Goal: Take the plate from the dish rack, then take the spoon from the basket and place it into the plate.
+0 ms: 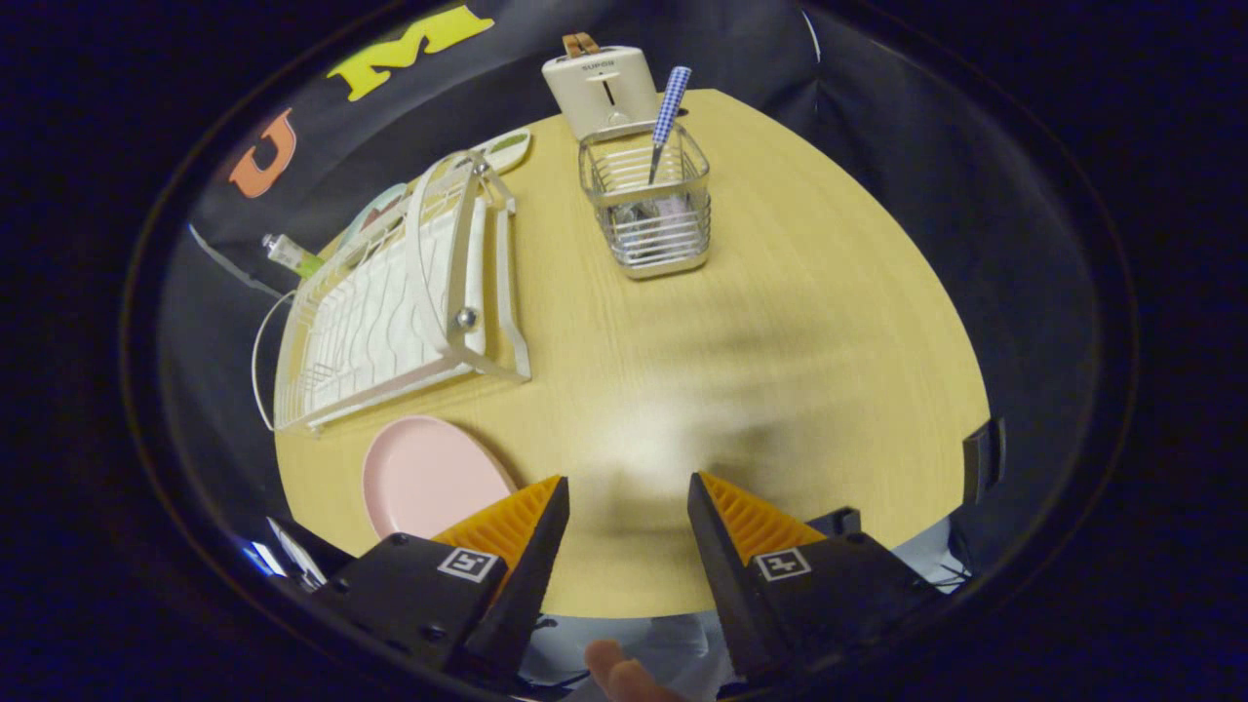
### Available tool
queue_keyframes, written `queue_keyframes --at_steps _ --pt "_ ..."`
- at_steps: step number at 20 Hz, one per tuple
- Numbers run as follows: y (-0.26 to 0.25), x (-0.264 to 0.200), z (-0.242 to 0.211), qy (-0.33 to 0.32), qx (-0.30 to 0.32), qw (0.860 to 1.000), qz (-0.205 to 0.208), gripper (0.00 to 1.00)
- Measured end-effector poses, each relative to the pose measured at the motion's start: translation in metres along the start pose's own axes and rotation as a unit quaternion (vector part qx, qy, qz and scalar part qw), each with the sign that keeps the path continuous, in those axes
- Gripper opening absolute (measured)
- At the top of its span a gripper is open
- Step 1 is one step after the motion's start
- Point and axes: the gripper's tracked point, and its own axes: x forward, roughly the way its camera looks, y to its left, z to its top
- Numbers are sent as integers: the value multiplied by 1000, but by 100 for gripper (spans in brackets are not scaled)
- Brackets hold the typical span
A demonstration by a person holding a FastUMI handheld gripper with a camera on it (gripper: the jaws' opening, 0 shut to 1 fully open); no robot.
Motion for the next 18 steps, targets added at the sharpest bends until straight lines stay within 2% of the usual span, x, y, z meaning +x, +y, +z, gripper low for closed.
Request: queue_keyframes --at_steps 5,9,13,18 --pt "-24 -26 76 -125 -51 991 12 81" --pt "-41 -41 130 -190 -64 980 16 81" --pt "-40 -40 179 -252 -83 964 30 81" --pt "-35 -20 230 -314 -95 945 20 81"
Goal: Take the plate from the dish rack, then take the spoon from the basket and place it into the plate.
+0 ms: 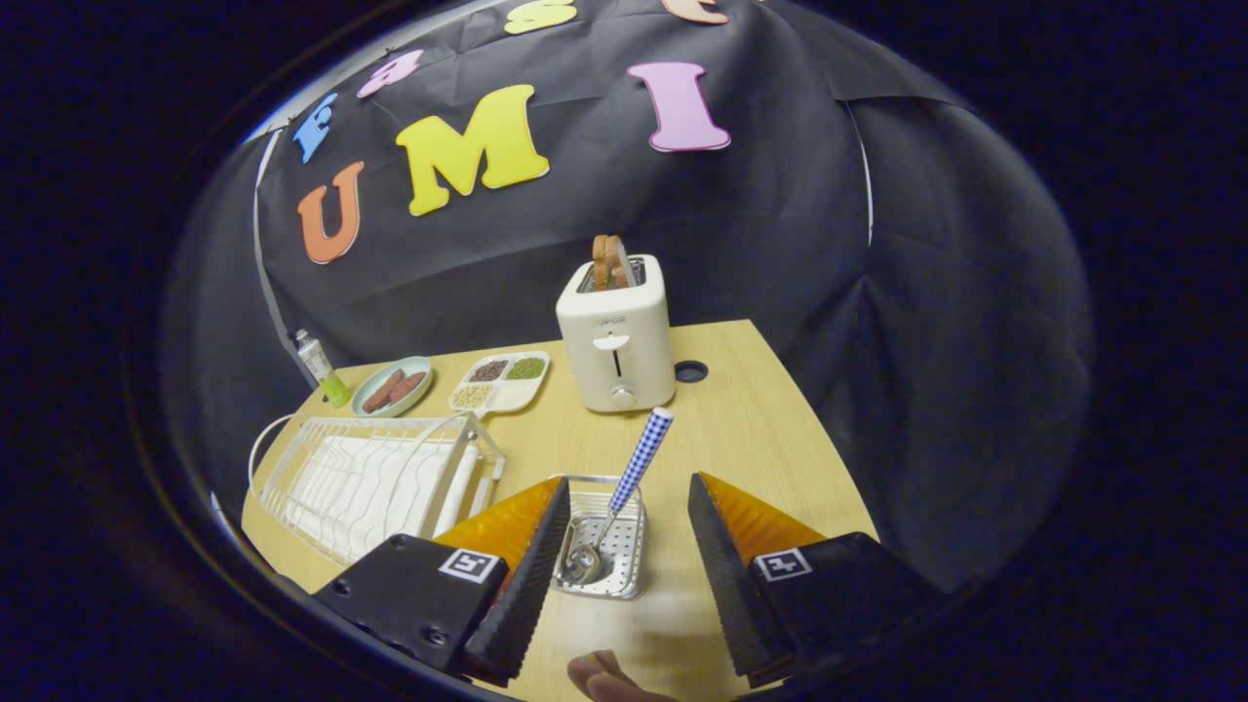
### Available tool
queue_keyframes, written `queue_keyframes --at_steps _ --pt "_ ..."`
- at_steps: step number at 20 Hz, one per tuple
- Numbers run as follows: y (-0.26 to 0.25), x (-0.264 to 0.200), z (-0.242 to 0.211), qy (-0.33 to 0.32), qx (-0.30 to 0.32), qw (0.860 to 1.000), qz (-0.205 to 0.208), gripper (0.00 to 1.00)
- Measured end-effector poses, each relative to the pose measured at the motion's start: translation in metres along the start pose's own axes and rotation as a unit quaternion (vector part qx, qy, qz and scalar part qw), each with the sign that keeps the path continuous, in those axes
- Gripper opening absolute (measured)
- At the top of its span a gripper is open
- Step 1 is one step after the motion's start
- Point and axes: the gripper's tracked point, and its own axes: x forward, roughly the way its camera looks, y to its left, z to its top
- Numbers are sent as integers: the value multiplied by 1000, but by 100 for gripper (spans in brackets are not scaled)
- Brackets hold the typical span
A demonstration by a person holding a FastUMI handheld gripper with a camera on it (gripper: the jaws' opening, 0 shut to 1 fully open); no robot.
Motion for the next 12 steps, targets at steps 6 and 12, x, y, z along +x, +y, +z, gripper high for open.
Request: queue_keyframes --at_steps 6,12 --pt "1 48 13 -55 11 998 -16 76" --pt "5 64 9 -55 -8 998 -1 43"
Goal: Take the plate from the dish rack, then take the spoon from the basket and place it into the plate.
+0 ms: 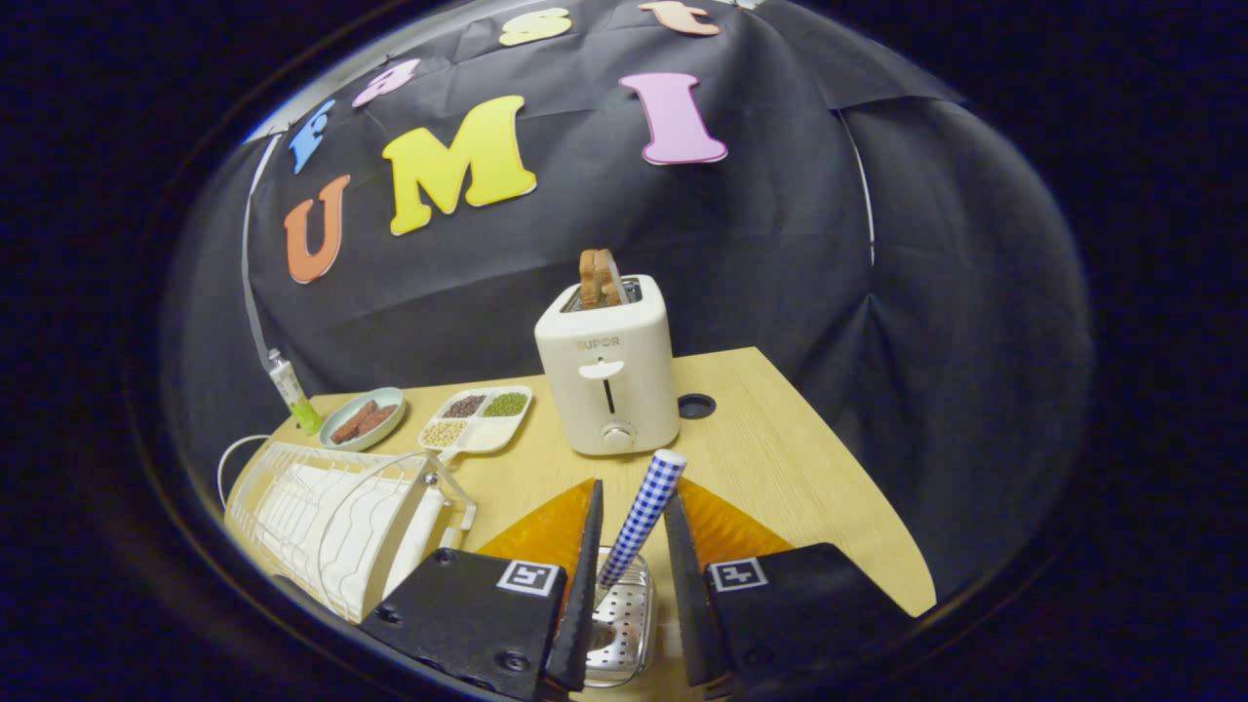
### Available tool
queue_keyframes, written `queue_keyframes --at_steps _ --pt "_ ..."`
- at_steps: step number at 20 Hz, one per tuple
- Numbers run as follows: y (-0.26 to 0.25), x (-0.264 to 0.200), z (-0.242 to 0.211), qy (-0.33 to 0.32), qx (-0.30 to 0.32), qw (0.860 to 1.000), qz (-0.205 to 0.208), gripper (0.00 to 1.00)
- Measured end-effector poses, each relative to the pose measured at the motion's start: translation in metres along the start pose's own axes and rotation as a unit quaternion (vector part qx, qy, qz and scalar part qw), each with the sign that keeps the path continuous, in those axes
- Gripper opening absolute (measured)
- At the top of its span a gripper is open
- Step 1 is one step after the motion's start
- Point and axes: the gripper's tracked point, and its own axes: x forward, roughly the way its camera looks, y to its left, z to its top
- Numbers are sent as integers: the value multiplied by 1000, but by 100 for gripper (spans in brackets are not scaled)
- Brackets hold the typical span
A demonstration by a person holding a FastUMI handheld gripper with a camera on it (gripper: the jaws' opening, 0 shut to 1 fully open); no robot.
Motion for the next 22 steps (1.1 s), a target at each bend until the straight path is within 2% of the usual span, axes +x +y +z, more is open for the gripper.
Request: queue_keyframes --at_steps 2,6,8,17,22 --pt "5 3 2 4 -15 1000 4 38" --pt "13 -1 6 5 -55 998 0 21" --pt "15 -6 13 -2 -69 998 -6 17" --pt "33 -51 63 -77 -134 988 -25 15" --pt "59 -101 94 -110 -152 982 -38 15"
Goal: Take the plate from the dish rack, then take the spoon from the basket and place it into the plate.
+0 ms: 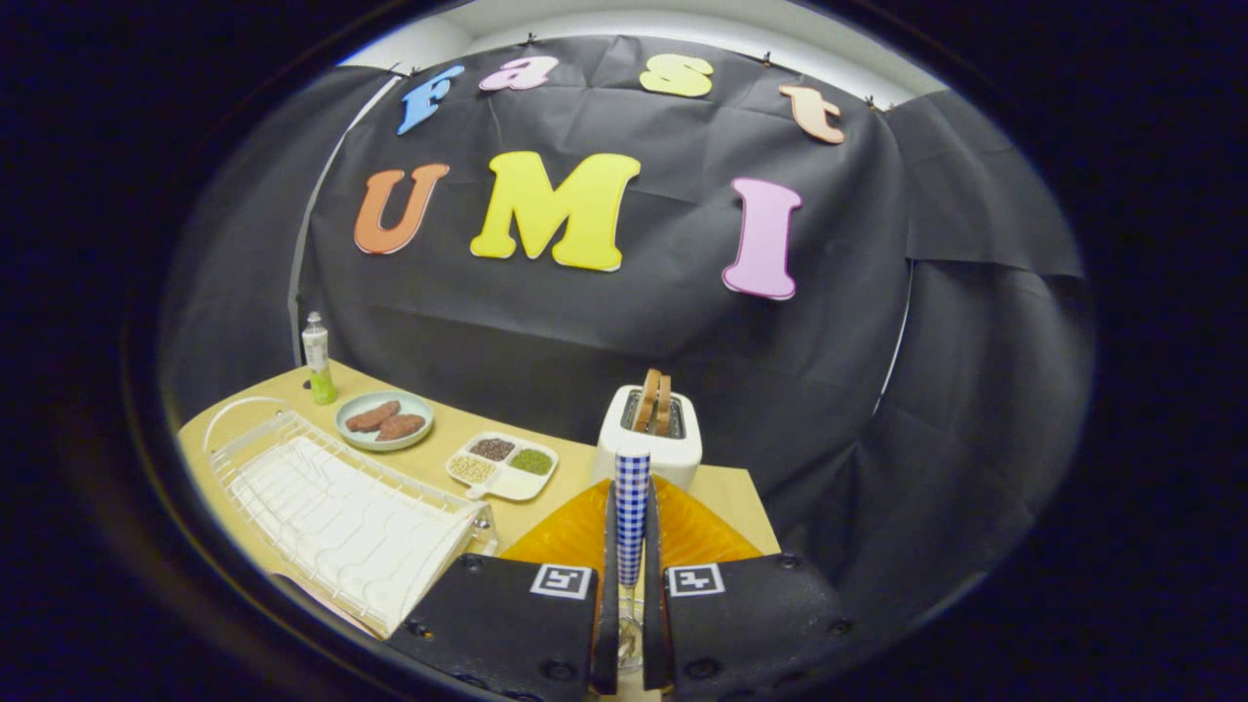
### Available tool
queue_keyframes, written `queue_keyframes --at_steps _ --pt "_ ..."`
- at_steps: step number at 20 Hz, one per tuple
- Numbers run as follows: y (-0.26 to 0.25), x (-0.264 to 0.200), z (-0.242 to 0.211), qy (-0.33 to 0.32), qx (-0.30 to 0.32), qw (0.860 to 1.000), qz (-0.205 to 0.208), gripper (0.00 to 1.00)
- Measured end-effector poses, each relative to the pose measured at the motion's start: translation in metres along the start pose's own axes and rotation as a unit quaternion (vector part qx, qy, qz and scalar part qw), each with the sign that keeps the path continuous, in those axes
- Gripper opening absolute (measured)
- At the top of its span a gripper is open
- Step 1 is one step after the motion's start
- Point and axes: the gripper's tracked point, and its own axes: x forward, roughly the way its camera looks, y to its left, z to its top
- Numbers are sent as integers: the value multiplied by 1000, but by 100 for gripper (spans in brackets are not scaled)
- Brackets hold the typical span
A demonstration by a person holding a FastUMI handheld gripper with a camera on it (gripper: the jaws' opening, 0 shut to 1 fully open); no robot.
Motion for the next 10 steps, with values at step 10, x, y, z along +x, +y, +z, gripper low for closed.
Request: queue_keyframes --at_steps 10 --pt "98 -134 11 -29 38 999 25 15"
